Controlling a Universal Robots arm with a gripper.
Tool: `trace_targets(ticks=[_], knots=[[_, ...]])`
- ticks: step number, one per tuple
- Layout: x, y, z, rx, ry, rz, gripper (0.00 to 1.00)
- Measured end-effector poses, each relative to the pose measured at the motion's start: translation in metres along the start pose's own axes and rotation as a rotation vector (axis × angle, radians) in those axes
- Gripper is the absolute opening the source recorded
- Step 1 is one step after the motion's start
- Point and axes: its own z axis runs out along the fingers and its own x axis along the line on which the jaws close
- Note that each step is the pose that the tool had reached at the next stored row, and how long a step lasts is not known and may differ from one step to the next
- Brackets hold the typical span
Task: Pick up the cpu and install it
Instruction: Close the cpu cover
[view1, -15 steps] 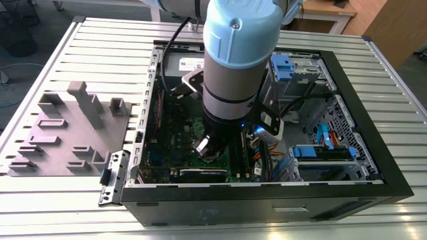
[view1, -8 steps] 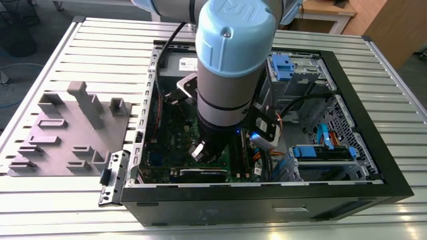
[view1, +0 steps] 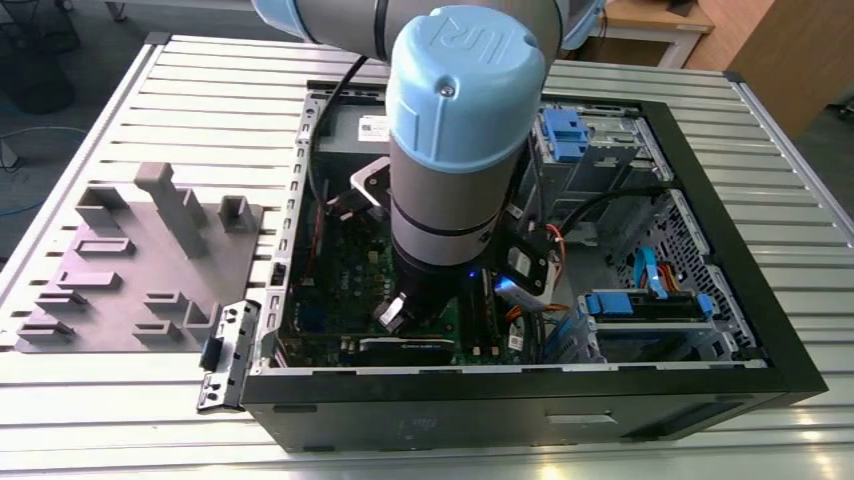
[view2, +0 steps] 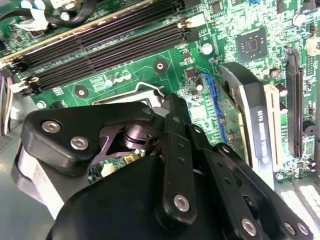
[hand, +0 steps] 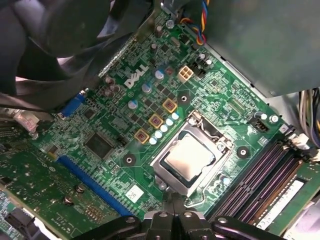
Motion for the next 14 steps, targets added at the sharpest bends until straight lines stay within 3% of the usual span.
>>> trace_targets(ticks=[5,14], knots=[[0.0031,-0.0014,0.0024,0.0004,-0.0002,0.007,0.11],[0.0011,-0.0035,0.0053,0.0006,0.0001,0.008,0.11]])
